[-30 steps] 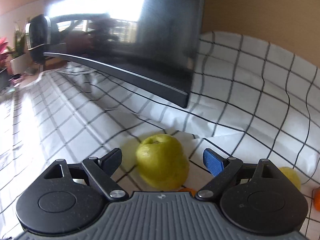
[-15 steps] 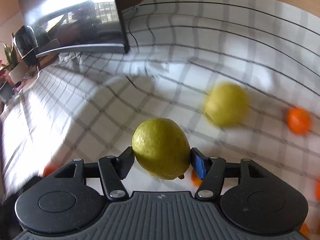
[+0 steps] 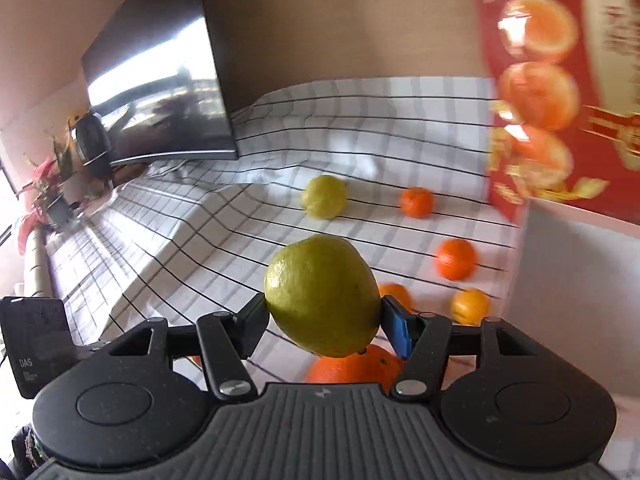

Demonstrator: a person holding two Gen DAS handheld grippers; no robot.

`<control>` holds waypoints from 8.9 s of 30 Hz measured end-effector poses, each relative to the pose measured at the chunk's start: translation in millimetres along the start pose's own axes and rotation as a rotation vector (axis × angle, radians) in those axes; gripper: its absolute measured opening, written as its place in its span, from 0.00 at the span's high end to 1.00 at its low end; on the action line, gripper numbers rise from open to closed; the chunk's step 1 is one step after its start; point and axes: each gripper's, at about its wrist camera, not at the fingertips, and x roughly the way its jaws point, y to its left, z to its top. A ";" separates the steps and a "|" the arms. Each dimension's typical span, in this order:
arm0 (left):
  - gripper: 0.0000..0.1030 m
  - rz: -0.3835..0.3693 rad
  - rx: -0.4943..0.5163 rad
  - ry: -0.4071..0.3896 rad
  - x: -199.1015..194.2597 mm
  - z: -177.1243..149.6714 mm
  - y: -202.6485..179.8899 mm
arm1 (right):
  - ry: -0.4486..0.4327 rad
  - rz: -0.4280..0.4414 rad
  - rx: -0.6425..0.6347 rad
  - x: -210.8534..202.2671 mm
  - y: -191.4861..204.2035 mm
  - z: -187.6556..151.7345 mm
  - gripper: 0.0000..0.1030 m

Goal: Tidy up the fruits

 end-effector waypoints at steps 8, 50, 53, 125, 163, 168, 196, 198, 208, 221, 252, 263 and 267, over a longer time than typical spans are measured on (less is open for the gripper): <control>0.50 0.003 0.112 0.063 18.7 -6.0 -47.6 | 0.005 -0.125 0.013 -42.0 -38.7 -61.8 0.41; 0.51 -0.112 0.232 0.157 147.9 94.1 -111.3 | -0.049 -0.384 0.023 -87.3 -94.5 -60.7 0.41; 0.51 -0.042 0.181 0.081 105.9 91.7 -66.1 | -0.059 -0.368 0.082 -84.6 -102.5 -38.4 0.41; 0.70 0.149 -0.028 0.071 36.8 18.7 10.0 | 0.085 -0.150 -0.009 32.1 -11.7 -2.1 0.20; 0.70 0.065 -0.035 0.080 34.3 17.1 10.1 | 0.260 -0.444 -0.313 88.2 -15.2 23.3 0.70; 0.70 -0.040 0.032 0.055 21.8 11.4 -10.0 | 0.114 -0.334 -0.255 4.8 -8.6 -13.2 0.70; 0.68 -0.053 0.488 0.320 84.9 -63.7 -161.1 | -0.052 -0.380 0.001 -97.2 -109.9 -180.2 0.33; 0.65 -0.039 0.509 0.306 84.8 -64.8 -162.8 | -0.065 -0.404 -0.018 -93.6 -109.8 -184.1 0.28; 0.63 -0.031 0.567 0.290 78.7 -66.8 -174.7 | -0.093 -0.397 0.003 -95.2 -114.8 -186.0 0.23; 0.73 0.013 0.659 0.135 52.4 -46.1 -170.4 | -0.156 -0.356 0.091 -103.9 -124.6 -190.2 0.22; 0.61 0.030 0.531 0.107 39.1 -24.6 -140.9 | -0.179 -0.360 0.131 -106.2 -129.7 -191.3 0.20; 0.57 -0.113 0.428 0.141 37.8 -11.1 -134.1 | -0.185 -0.361 0.138 -107.3 -129.8 -192.2 0.20; 0.59 -0.018 0.345 0.114 43.8 1.4 -115.3 | -0.186 -0.361 0.140 -107.6 -129.7 -192.7 0.20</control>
